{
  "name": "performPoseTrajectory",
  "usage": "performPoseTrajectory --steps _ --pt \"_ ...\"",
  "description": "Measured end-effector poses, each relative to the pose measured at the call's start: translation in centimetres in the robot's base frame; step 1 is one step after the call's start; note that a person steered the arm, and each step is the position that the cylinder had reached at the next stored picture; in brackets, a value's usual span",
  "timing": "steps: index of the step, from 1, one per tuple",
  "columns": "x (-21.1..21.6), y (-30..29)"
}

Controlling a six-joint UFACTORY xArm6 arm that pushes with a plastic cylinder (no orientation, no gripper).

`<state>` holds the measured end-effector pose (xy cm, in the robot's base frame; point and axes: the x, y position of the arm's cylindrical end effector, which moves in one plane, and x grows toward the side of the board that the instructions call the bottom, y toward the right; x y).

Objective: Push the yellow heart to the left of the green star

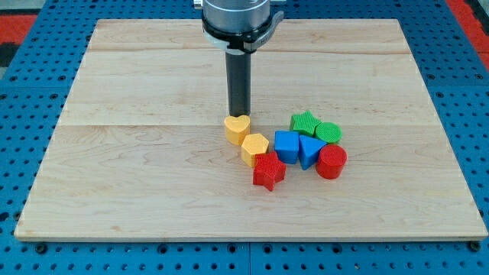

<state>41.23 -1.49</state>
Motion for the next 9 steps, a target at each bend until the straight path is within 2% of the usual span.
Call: performPoseTrajectory --steps 1,3,5,6,7,9 --pt "-2.3 -5.2" --pt "1.1 -6.4" --pt "5.0 -2.7" --pt "4.4 -1.1" --pt "1.6 -1.1" --pt "1.6 3.1"
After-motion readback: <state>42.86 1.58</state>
